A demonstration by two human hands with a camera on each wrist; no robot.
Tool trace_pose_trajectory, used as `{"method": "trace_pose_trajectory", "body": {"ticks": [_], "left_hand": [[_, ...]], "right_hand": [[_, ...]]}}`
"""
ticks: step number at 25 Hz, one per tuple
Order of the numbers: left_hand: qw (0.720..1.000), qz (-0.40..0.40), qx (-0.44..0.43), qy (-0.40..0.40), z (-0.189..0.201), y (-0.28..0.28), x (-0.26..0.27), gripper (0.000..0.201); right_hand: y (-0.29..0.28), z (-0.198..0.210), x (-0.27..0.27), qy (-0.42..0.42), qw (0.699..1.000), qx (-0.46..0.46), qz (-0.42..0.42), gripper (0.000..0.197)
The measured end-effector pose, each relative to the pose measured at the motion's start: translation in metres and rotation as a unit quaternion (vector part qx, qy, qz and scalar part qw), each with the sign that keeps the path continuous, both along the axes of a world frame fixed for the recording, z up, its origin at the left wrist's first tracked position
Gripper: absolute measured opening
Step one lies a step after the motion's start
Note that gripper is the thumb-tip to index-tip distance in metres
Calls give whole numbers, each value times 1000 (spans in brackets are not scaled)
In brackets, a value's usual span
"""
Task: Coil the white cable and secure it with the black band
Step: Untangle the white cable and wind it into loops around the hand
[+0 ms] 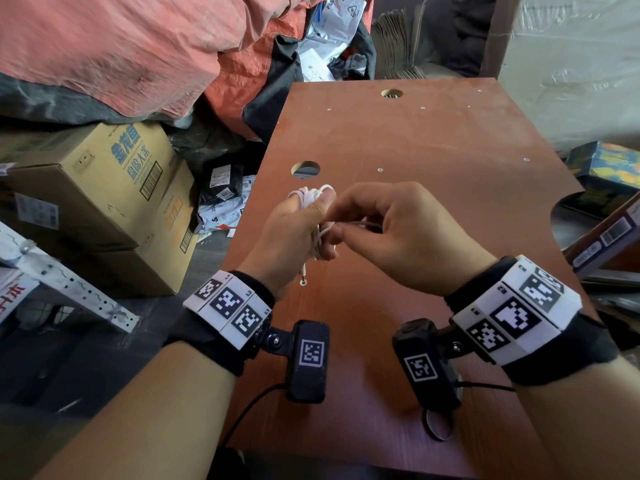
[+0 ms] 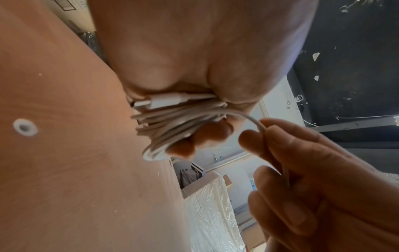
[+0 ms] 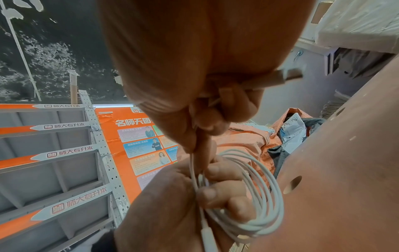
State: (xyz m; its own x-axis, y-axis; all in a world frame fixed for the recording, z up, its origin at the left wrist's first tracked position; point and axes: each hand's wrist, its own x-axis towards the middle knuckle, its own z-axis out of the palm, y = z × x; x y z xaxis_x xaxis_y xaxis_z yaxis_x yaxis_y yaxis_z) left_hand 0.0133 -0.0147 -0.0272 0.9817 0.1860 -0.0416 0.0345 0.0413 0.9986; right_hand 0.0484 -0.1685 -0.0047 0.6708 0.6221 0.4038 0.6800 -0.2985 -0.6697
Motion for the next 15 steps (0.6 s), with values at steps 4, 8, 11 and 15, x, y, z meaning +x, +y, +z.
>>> {"method": "trace_pose_trajectory", "body": {"ticks": [4,8,11,15], "left_hand": [[998,-52,-3,-21,-5,6,1,31],[997,-78,-24,-1,-5,7,3,53],[992,-99,-70,19,-5,10,4,59],[989,-122,-76,36,-3,11,1,50]], "right_hand": [[0,-2,3,-36,998,15,-48,9],[1,-4,5,-53,996,36,-65,8],[2,-6,8,-69,994,37,-75,12],[1,-8,11,-71,993,29,-93,8]]}}
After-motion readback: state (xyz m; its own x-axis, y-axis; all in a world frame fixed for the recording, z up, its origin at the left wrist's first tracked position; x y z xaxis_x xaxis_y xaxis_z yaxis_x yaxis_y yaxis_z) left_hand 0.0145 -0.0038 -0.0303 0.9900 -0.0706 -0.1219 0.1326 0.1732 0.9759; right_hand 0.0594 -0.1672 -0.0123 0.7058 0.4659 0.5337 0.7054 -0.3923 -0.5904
